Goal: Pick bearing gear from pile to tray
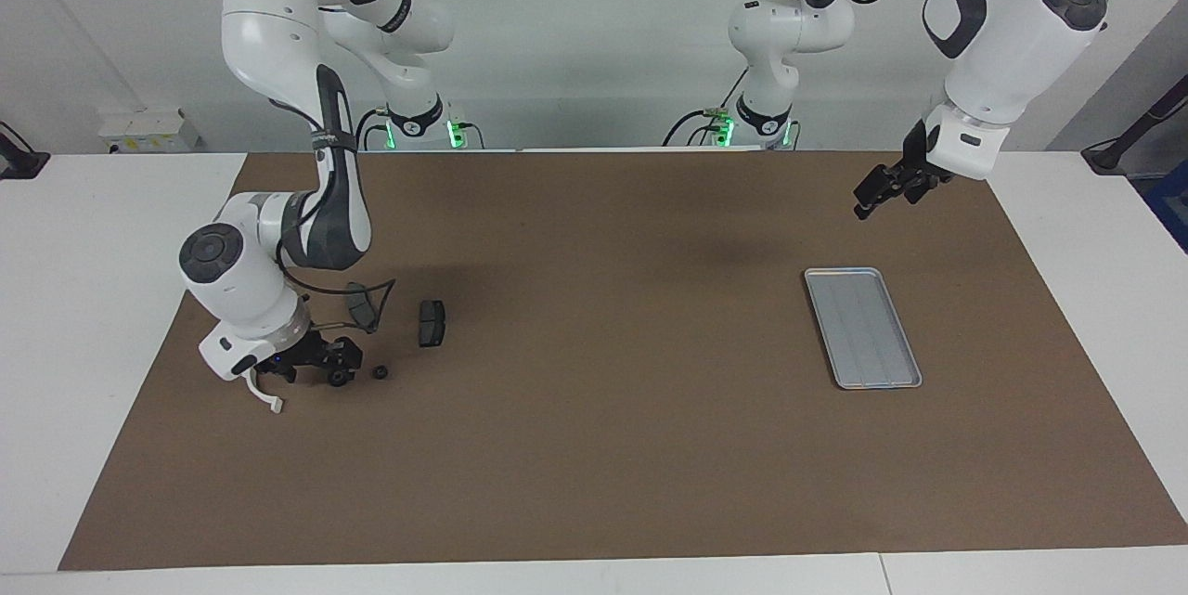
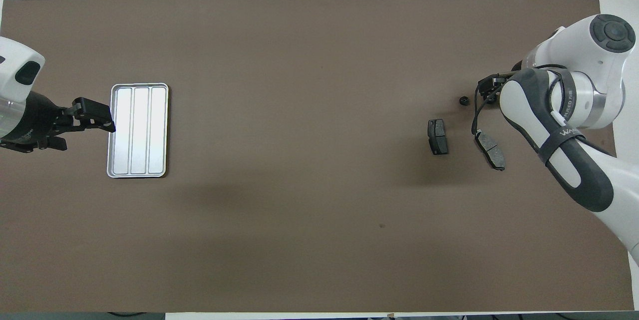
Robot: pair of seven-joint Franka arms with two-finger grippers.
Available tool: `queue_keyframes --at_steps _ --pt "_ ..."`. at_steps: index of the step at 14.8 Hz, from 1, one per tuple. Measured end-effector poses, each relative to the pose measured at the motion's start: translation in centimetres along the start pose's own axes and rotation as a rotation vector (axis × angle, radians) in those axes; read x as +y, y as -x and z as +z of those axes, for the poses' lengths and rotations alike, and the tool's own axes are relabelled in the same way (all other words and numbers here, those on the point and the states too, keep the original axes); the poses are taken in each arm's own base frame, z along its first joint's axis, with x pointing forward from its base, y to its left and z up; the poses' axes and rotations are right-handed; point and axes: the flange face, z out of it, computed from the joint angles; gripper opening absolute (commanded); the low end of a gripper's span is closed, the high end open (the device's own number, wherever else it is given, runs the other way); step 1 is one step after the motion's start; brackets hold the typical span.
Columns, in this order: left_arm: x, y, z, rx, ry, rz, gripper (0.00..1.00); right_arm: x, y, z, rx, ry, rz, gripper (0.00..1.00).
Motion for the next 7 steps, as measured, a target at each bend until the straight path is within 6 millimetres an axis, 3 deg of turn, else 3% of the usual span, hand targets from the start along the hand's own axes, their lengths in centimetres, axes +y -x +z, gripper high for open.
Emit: queue_keyframes --at_steps 5,7 --pt "0.0 0.0 0.0 0.000 0.000 0.000 1.00 -0.5 0.0 0.8 -0.013 -0.001 -0.008 0.99" --pt "0.0 0.0 0.0 0.000 0.000 0.000 1.00 -0.7 0.1 1.2 -0.019 -0.002 -0.010 0.93"
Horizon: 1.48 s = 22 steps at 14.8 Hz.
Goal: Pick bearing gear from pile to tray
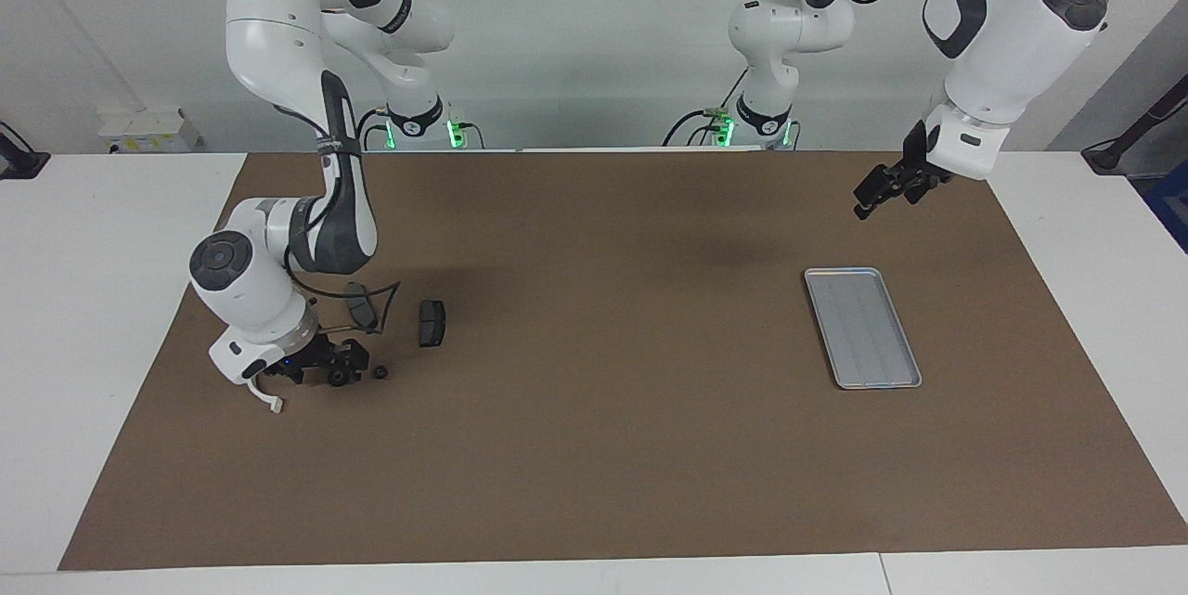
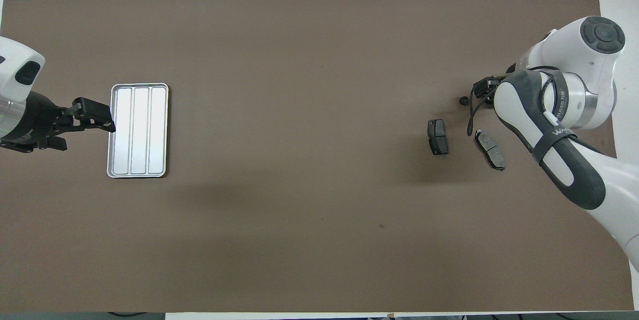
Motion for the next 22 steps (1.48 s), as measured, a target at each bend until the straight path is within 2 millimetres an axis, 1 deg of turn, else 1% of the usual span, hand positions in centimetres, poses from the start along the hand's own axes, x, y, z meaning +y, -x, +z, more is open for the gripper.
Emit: queue_keyframes --at_steps 1,2,3,4,5,7,8,12,13,14,15,16,17,19,20,21,22 --pt "0.0 0.0 0.0 0.000 0.000 0.000 1.00 0.0 0.1 0.2 -0.003 0.000 0.000 0.86" --pt "0.0 0.0 0.0 0.000 0.000 0.000 1.00 0.0 0.1 0.3 -0.006 -0.001 0.000 0.82" --pt "0.0 0.0 0.0 0.000 0.000 0.000 1.00 0.0 0.2 0.5 -0.010 -0.001 0.000 0.76" --pt "0.0 0.0 0.0 0.000 0.000 0.000 1.00 0.0 0.3 0.6 -0.013 -0.001 0.000 0.65" --pt "0.0 0.0 0.0 0.000 0.000 0.000 1.00 -0.1 0.4 0.8 -0.017 -0.002 0.000 0.50" --pt "0.0 0.0 0.0 0.000 0.000 0.000 1.00 -0.1 0.5 1.0 -0.021 -0.002 0.000 0.12" --pt "0.0 0.0 0.0 0.000 0.000 0.000 1.00 0.0 0.5 1.0 -0.019 -0.001 0.000 0.00" --pt "0.0 0.0 0.0 0.000 0.000 0.000 1.00 0.0 0.3 0.2 -0.005 0.000 0.000 0.00" --pt "0.0 0.0 0.0 0.000 0.000 0.000 1.00 -0.1 0.1 -0.3 0.002 0.001 -0.002 0.00" --pt "0.0 0.0 0.0 0.000 0.000 0.000 1.00 -0.5 -0.2 -1.4 0.008 0.002 -0.009 0.00" --pt "0.0 0.0 0.0 0.000 0.000 0.000 1.00 -1.4 -0.6 -2.9 0.009 0.003 -0.019 0.00" --pt "0.0 0.0 0.0 0.000 0.000 0.000 1.00 -2.4 -1.0 -4.8 0.011 0.004 -0.020 0.00" --pt "0.0 0.0 0.0 0.000 0.000 0.000 1.00 -3.8 -1.4 -7.1 0.016 0.005 -0.012 0.00" --pt "0.0 0.0 0.0 0.000 0.000 0.000 1.00 -7.9 -1.8 -11.2 0.026 0.005 0.002 0.00" --pt "0.0 0.0 0.0 0.000 0.000 0.000 1.00 -10.4 -1.8 -12.7 0.028 0.005 0.017 0.00" --pt "0.0 0.0 0.0 0.000 0.000 0.000 1.00 -13.3 -1.6 -13.7 0.029 0.005 0.035 0.00" --pt "0.0 0.0 0.0 0.000 0.000 0.000 1.00 -16.5 -1.2 -14.3 0.028 0.012 0.049 0.00"
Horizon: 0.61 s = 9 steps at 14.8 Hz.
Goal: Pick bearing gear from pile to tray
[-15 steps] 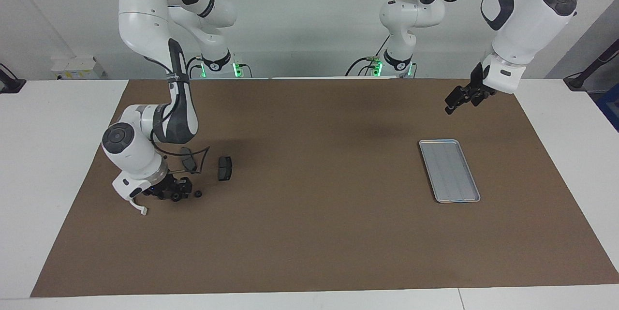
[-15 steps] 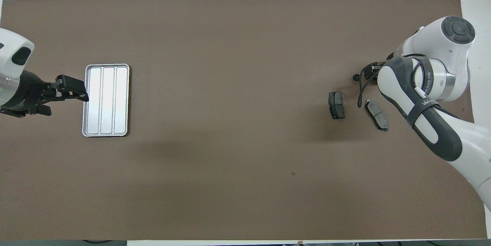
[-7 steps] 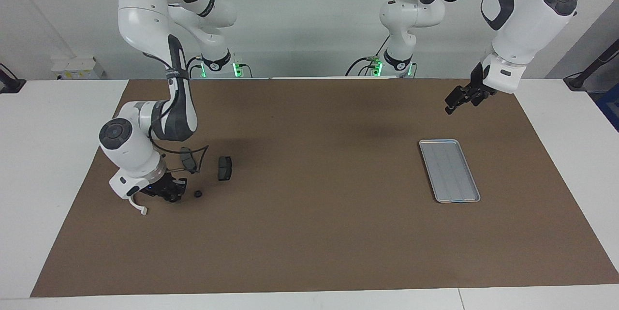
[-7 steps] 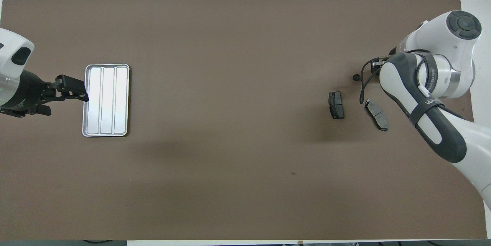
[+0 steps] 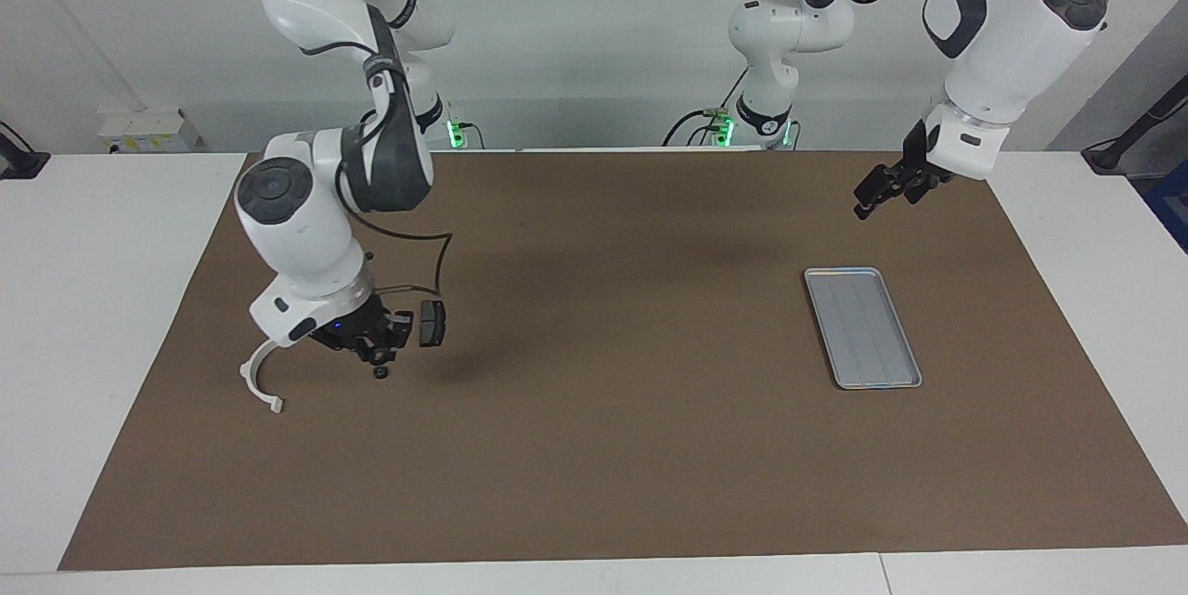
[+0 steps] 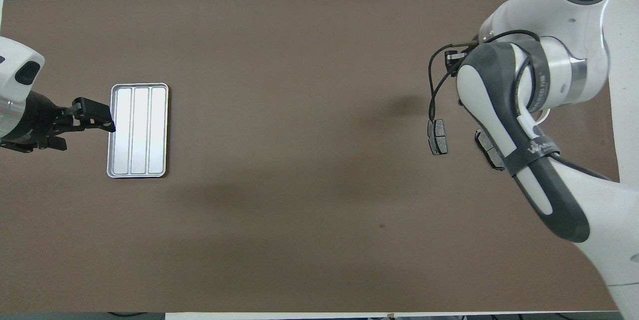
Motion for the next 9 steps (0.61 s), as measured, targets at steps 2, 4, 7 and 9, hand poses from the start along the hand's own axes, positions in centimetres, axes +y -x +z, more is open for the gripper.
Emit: queue_keyframes --at_steps 2,4,7,9 --pt "0.0 0.0 0.0 0.000 0.000 0.000 1.00 -7.4 2.1 -0.4 -0.007 0.029 0.021 0.00" --pt "0.0 0.0 0.0 0.000 0.000 0.000 1.00 -14.3 5.1 -0.6 -0.013 0.038 0.048 0.00" --pt "0.0 0.0 0.0 0.000 0.000 0.000 1.00 -21.1 9.3 -1.1 -0.020 0.038 0.066 0.00" --pt "0.0 0.0 0.0 0.000 0.000 0.000 1.00 -24.0 11.8 -0.5 -0.024 0.026 0.072 0.00"
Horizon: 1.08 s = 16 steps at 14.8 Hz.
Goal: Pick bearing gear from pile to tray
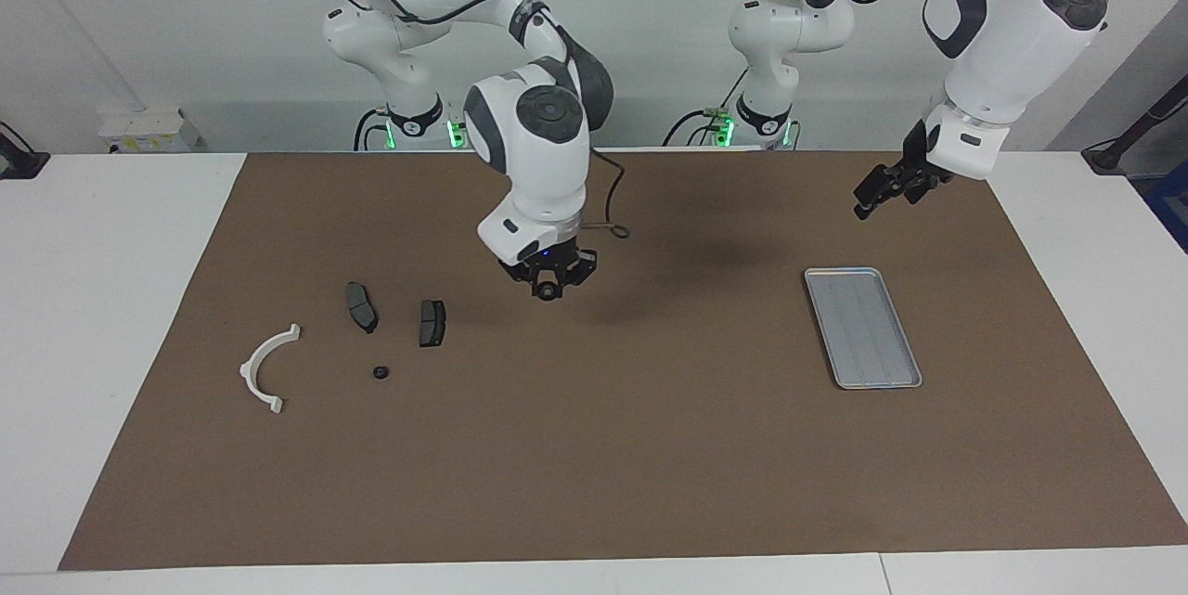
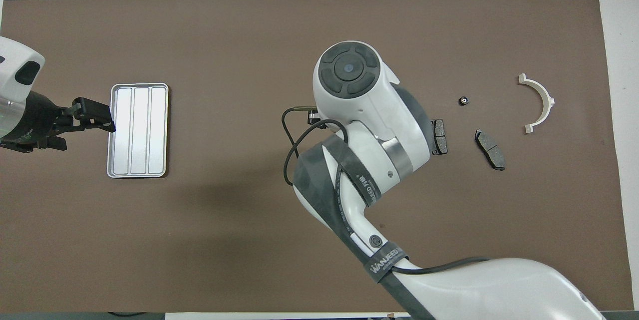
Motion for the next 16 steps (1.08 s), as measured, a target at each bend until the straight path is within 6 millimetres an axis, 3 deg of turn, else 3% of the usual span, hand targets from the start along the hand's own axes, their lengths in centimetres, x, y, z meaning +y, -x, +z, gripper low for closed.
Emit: queue_keyframes --at_steps 3,5,12,16 --pt "0.0 0.0 0.0 0.000 0.000 0.000 1.00 -3.1 2.8 1.5 0.021 -0.022 -0.017 0.00" --pt "0.0 0.0 0.0 0.000 0.000 0.000 1.00 -4.0 3.6 2.7 0.032 -0.033 -0.031 0.00" --pt "0.0 0.0 0.0 0.000 0.000 0.001 1.00 -4.3 4.6 9.8 0.047 -0.053 -0.045 0.00" --pt "0.0 0.0 0.0 0.000 0.000 0.001 1.00 -4.4 4.8 12.4 0.048 -0.057 -0.047 0.00"
